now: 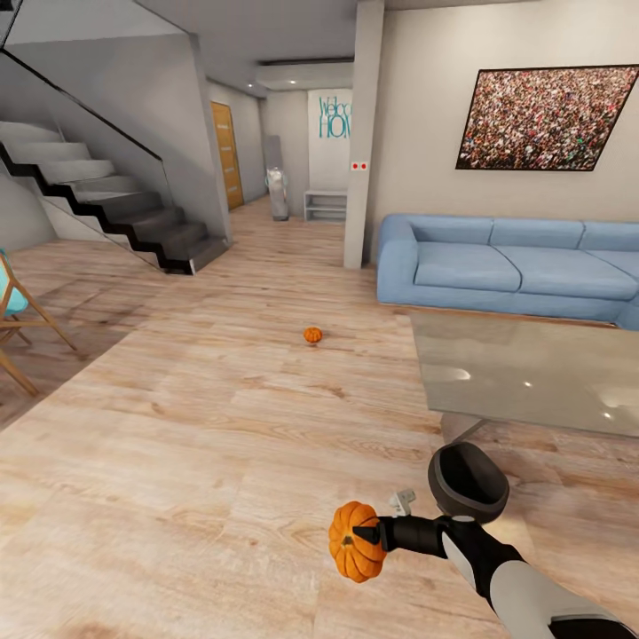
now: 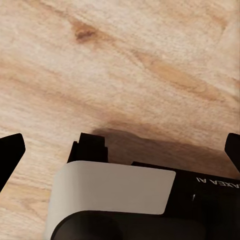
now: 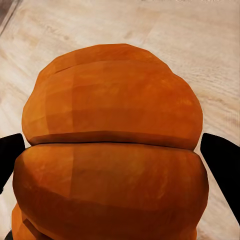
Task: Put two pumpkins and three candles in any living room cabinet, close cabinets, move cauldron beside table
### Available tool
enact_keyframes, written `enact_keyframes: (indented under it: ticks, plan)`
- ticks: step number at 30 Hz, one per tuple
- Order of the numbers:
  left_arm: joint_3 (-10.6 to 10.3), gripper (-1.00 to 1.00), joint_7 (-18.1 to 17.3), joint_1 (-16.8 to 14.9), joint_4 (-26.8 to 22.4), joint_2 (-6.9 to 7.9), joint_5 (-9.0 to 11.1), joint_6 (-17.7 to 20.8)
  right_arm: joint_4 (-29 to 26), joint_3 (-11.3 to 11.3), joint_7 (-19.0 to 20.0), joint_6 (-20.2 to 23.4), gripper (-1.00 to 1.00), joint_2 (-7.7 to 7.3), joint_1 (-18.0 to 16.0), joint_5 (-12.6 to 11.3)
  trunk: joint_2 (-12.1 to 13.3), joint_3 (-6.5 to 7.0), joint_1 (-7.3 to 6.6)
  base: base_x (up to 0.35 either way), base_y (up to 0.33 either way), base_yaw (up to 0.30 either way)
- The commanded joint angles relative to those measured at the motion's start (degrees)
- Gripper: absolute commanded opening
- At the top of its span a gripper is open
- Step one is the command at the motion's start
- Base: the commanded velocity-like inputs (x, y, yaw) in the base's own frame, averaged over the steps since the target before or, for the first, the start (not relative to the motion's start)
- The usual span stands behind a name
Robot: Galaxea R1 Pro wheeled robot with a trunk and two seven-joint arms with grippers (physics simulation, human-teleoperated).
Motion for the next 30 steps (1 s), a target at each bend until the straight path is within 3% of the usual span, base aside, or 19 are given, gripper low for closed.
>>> enact_keyframes:
  ticks: [1,6,30]
  plan:
    - [0.0,1.00,0.0,0.0,0.0,0.03,0.0,0.0,0.2,0.0,-0.1,-0.5,-1.00,0.02,0.1,0.0,0.0,0.00,0.00,0.000,0.000,0.000]
    - [0.0,1.00,0.0,0.0,0.0,0.08,0.0,-0.2,0.5,1.2,-0.1,-1.1,-1.00,0.09,0.3,1.0,0.0,0.00,0.00,0.000,0.000,0.000]
    - [0.0,1.00,0.0,0.0,-0.1,0.10,-0.1,-0.4,0.5,1.5,-0.1,-2.8,-1.00,0.22,0.8,1.1,0.0,1.18,0.00,0.000,0.000,0.000]
